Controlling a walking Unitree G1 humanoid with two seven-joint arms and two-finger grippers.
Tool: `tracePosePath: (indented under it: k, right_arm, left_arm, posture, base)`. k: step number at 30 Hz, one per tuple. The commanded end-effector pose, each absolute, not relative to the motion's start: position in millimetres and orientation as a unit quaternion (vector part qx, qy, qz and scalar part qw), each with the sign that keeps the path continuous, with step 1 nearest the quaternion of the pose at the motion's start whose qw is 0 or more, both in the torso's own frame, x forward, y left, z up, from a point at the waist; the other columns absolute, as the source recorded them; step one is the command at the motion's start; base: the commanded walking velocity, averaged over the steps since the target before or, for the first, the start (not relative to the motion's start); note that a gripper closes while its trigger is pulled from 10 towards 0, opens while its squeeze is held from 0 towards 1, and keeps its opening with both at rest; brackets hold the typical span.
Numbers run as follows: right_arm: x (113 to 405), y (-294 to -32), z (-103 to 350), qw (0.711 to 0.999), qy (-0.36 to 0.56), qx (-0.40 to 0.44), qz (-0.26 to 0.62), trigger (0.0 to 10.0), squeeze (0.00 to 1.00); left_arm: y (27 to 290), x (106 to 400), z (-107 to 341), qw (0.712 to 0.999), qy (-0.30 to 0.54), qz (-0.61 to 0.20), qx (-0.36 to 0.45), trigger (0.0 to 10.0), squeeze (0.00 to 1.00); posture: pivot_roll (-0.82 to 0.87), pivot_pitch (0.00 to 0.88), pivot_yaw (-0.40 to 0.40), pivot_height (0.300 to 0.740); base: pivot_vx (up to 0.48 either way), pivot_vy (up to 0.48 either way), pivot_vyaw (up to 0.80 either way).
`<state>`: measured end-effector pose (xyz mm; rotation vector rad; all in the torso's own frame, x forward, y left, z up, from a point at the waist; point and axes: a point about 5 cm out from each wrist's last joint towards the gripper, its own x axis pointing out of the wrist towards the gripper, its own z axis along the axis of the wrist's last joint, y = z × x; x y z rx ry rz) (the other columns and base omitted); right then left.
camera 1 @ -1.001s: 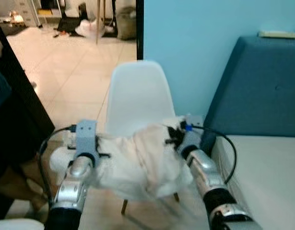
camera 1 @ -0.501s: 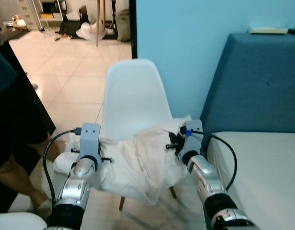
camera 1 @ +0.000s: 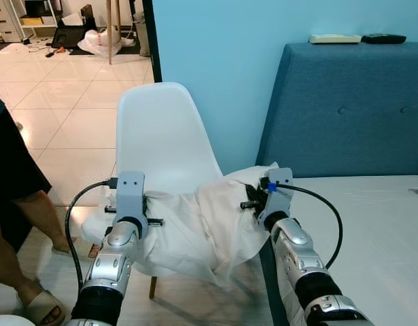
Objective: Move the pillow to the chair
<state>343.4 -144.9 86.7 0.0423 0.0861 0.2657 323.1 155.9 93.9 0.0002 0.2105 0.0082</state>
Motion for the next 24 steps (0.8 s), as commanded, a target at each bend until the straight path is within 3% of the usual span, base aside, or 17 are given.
tracePosePath:
  k: [1, 6, 24]
  right_arm:
    - [347.8, -133.2, 99.0, 0.987, 0.013, 0.013, 0.157, 10.0, 0.00]
    - [348.4, -131.9, 99.3, 0.987, 0.013, 0.010, 0.160, 10.0, 0.00]
    - [350.2, -129.2, 102.6, 0.988, 0.006, 0.013, 0.156, 10.0, 0.00]
  left_arm:
    - [156.4, 327.4, 106.6, 0.998, 0.070, 0.004, 0.001, 10.0, 0.00]
    - [158.5, 327.2, 111.9, 0.998, 0.050, 0.009, -0.023, 10.0, 0.00]
    - [154.5, 326.3, 110.5, 0.998, 0.048, -0.006, -0.036, 10.0, 0.00]
  posture:
    - [0.04, 0.049, -0.010, 0.740]
    - [0.04, 0.057, -0.015, 0.740]
    - [0.04, 0.062, -0.013, 0.740]
  base:
    - [0.000, 0.000, 0.00]
    - [0.000, 0.000, 0.00]
    - [0.352, 0.000, 0.00]
